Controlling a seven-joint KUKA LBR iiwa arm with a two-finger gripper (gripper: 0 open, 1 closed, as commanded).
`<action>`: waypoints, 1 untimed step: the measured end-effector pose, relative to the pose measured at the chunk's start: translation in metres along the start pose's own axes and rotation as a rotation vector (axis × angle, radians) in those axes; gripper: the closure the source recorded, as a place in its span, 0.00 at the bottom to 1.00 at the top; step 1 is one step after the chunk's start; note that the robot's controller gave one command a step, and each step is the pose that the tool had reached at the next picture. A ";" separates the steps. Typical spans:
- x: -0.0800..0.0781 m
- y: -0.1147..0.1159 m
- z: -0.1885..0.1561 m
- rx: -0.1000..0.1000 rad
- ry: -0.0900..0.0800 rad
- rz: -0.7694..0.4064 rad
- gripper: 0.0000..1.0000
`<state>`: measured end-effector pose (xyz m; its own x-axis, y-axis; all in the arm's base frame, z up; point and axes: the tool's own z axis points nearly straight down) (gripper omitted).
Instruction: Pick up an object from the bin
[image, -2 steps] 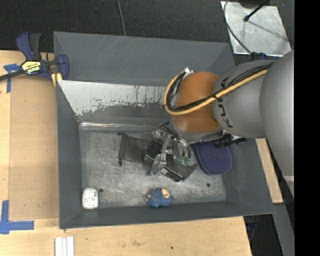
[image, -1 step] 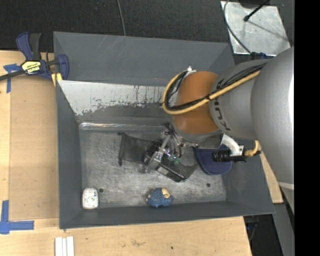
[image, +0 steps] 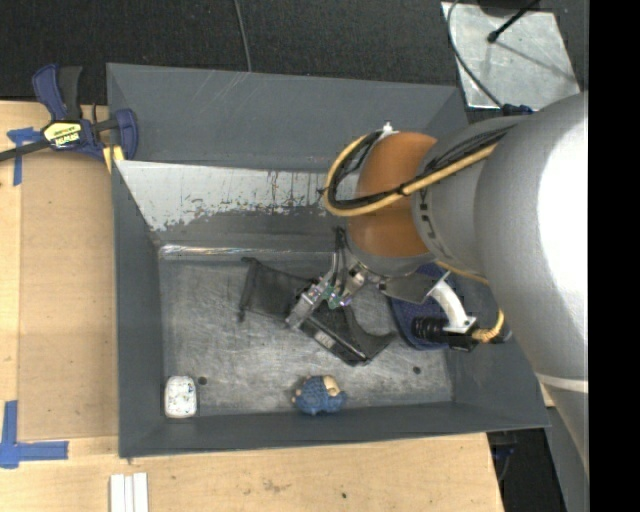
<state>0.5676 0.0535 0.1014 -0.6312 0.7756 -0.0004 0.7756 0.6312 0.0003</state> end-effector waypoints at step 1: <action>0.008 0.007 0.021 0.004 0.015 0.293 0.00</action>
Offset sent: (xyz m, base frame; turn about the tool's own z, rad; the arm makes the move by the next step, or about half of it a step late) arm -0.0014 0.0084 -0.0314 0.3001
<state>0.5679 0.0642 0.0801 -0.3806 0.9247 0.0135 0.9247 0.3807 -0.0060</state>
